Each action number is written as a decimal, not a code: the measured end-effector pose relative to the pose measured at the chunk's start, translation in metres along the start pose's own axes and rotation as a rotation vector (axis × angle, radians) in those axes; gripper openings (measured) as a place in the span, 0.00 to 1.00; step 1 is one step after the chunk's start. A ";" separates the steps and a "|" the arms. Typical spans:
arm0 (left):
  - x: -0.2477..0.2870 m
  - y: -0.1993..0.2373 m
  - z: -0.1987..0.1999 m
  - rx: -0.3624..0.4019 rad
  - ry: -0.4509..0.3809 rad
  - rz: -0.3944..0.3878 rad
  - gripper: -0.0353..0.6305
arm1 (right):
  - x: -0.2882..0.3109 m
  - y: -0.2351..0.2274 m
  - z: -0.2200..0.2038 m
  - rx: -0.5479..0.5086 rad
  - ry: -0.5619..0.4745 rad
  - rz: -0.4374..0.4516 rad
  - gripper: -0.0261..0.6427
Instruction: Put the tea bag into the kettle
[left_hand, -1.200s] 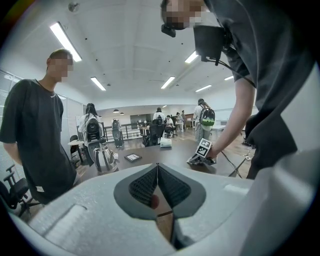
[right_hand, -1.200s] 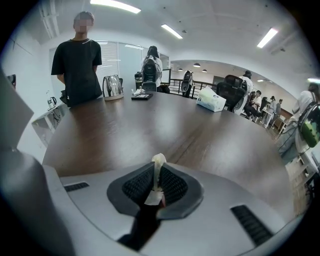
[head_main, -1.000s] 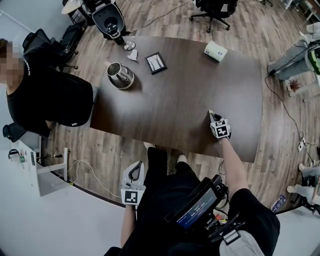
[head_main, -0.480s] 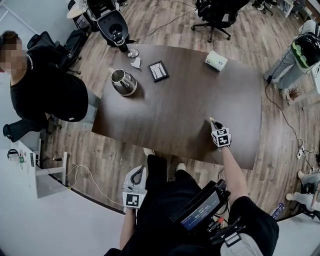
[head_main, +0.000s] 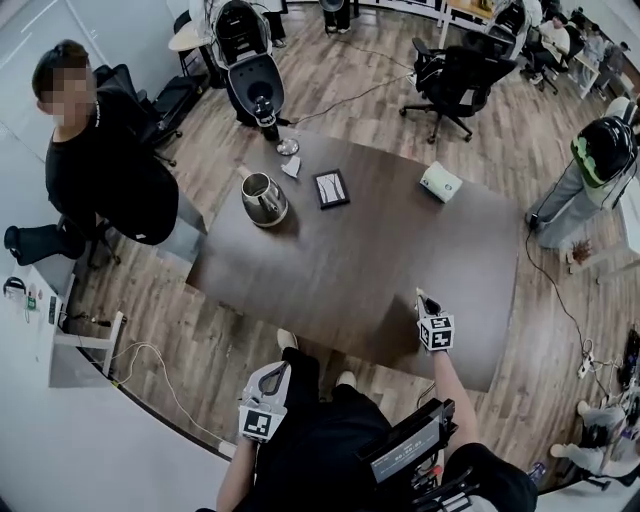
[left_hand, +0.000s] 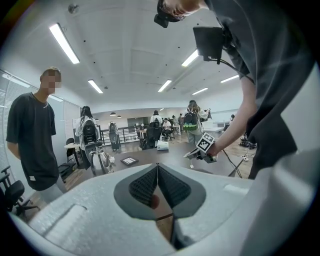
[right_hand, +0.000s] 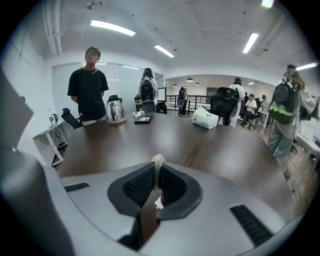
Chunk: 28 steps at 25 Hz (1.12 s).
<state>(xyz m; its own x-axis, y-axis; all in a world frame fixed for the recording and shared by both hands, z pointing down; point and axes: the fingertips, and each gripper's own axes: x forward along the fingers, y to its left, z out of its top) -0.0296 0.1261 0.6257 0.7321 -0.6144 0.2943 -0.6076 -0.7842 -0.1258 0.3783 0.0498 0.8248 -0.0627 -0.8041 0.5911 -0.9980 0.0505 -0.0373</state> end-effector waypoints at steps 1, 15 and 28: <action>0.000 0.000 0.001 0.003 -0.004 0.000 0.06 | -0.002 0.002 0.003 -0.004 -0.007 0.004 0.08; 0.010 -0.004 0.002 0.060 -0.011 -0.040 0.06 | -0.043 0.030 0.051 -0.009 -0.167 0.025 0.07; 0.038 0.004 0.009 0.035 -0.039 -0.081 0.06 | -0.097 0.090 0.107 -0.048 -0.310 0.126 0.07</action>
<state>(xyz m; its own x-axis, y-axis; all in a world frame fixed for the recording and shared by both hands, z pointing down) -0.0021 0.0987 0.6278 0.7902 -0.5514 0.2674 -0.5355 -0.8335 -0.1362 0.2945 0.0691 0.6784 -0.1901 -0.9313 0.3107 -0.9817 0.1830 -0.0520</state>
